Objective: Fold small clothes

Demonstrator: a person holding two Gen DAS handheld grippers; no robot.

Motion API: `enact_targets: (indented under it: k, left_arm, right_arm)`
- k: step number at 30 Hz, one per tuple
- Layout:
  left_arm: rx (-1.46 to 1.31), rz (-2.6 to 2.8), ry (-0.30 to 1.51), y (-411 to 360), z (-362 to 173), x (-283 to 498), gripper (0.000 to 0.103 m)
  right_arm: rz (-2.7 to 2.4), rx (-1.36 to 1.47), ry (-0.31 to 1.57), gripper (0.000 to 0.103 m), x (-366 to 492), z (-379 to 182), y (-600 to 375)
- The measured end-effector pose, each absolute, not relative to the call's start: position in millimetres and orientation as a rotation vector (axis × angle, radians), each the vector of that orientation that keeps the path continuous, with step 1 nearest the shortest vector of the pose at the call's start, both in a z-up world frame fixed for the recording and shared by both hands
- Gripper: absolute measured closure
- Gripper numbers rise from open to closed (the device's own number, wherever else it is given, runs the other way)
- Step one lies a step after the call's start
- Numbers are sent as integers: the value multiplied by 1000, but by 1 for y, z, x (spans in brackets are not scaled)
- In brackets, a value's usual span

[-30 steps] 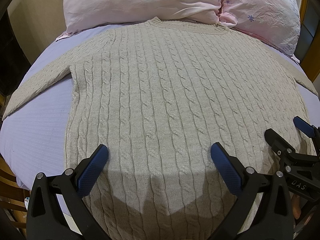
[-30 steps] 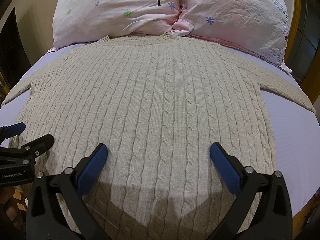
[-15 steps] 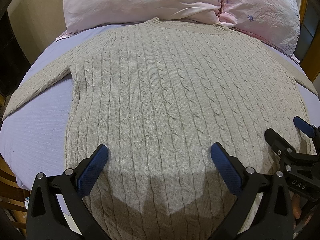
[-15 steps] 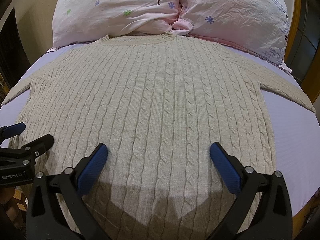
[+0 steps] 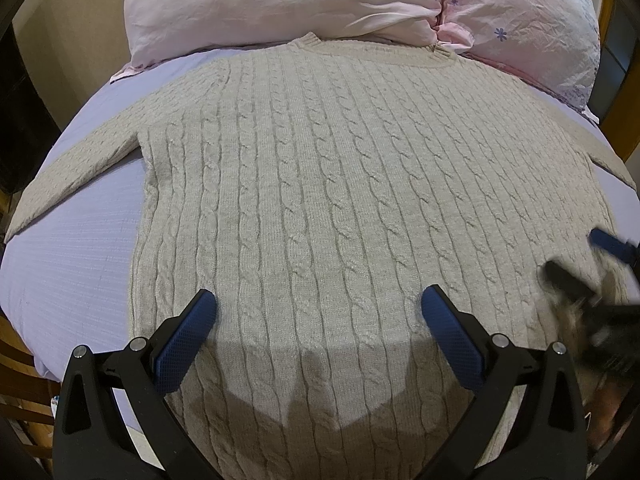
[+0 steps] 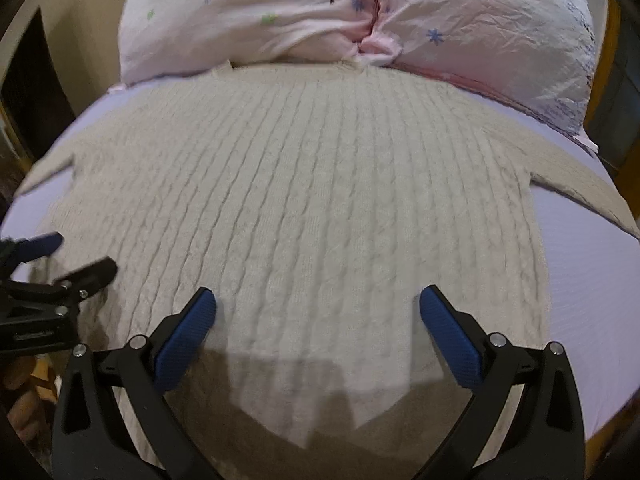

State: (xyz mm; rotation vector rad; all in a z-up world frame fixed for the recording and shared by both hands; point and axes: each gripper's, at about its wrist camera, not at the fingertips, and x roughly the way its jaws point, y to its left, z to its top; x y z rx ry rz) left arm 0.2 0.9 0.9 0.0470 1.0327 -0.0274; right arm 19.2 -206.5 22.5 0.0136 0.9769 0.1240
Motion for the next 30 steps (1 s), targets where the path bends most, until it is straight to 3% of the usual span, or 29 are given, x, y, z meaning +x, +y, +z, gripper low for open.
enact_targets:
  k: [8,12,16,21,24,27,30]
  left_arm:
    - [37,-88,960,6,3,-1,1]
    - [-51,-163,864,22,13,3,1]
    - [-159,-156,697,53,33,4,1]
    - [-238,-53,651,95,40,10,1]
    - [-310,13,618,123,39,9,1]
    - [-373,70,606,152,37,6,1]
    - [-463,100,562,186,36,-3,1]
  right_arm:
    - [-266,532,728,3,24,61,-449]
    - [-456,877,685,36,18,44,-581]
    - [-522,1068,686,47,18,17,-639]
    - [-552,1170,699,65,31,-6,-660]
    - [-575,1180,680,95,29,-15,-671]
    - [-573,1165,664,96,41,-13,-677]
    - [-530,955,575,97,56,32,-638]
